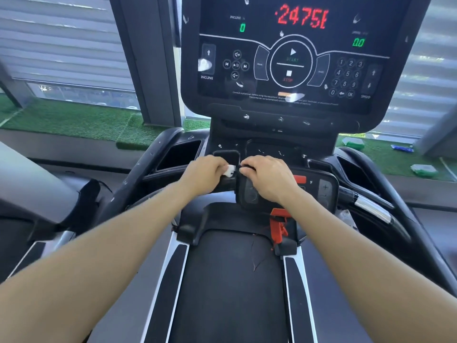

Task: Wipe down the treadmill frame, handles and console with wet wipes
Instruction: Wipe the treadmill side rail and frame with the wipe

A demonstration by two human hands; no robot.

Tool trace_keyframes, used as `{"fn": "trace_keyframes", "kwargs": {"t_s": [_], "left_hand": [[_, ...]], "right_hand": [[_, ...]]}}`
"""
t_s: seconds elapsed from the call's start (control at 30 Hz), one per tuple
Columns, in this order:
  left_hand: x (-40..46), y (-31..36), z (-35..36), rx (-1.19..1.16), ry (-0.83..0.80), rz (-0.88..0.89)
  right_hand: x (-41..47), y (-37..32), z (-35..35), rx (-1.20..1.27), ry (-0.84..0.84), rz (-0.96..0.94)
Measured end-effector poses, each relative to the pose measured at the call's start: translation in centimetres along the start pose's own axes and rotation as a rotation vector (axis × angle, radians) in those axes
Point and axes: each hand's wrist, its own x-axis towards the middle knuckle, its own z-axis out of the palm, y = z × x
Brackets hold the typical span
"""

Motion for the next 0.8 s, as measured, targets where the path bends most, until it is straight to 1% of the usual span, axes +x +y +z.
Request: {"fn": "trace_keyframes", "kwargs": {"t_s": [0.13, 0.2, 0.23, 0.33, 0.43, 0.5, 0.53, 0.6, 0.7, 0.8], "left_hand": [[2.9, -0.6, -1.6, -0.073, -0.345, -0.124], [4.2, -0.1, -1.9, -0.048, -0.418, -0.212], [4.6, 0.3, -1.9, -0.035, -0.449, -0.219], [5.6, 1.5, -1.5, -0.030, -0.559, -0.170], [5.7, 1.7, -1.3, -0.083, -0.572, -0.154], [5.2, 1.8, -1.4, -0.099, -0.531, -0.123], [4.9, 1.7, -1.3, -0.089, -0.484, -0.098], [3.7, 1.3, -0.8, -0.058, -0.338, -0.020], [1.7, 0.8, 0.2, 0.002, -0.076, 0.111], [-0.3, 0.3, 1.5, 0.111, 0.108, 0.178]], "right_hand": [[0.0, -0.1, 0.0, -0.002, -0.011, 0.008], [0.0, 0.0, -0.1, 0.004, -0.010, 0.011], [0.0, 0.0, 0.0, 0.006, -0.009, 0.011], [0.1, 0.1, 0.1, 0.004, -0.006, 0.004], [0.2, 0.2, 0.1, 0.018, -0.012, 0.005], [0.1, 0.3, 0.0, 0.028, -0.010, 0.003], [0.1, 0.3, 0.0, 0.030, -0.010, 0.002], [0.1, 0.2, 0.0, 0.033, -0.012, 0.002], [0.2, 0.2, 0.0, 0.037, -0.007, 0.001], [0.1, 0.2, 0.0, 0.037, -0.006, 0.009]]}}
